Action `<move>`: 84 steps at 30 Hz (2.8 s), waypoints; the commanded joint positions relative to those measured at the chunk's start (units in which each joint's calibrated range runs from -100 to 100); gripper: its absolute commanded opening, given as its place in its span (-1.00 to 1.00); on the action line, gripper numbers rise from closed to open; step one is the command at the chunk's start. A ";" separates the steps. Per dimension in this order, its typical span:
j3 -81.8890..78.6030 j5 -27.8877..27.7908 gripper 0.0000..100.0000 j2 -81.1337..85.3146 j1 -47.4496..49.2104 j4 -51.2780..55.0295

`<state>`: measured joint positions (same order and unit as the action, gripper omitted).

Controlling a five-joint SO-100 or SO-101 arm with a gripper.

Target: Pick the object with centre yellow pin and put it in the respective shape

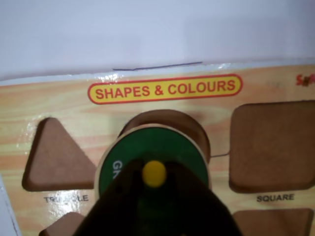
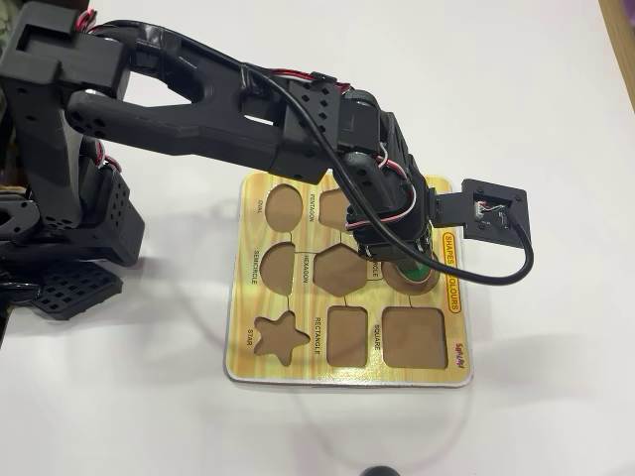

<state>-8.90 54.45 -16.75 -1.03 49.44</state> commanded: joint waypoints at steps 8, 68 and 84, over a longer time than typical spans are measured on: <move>3.69 0.21 -0.98 0.27 -0.92 -0.70; -4.32 -0.37 -0.98 -2.16 0.74 -4.50; -6.74 0.05 -0.99 -1.74 3.67 -5.28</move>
<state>-15.83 54.45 -19.24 1.50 44.22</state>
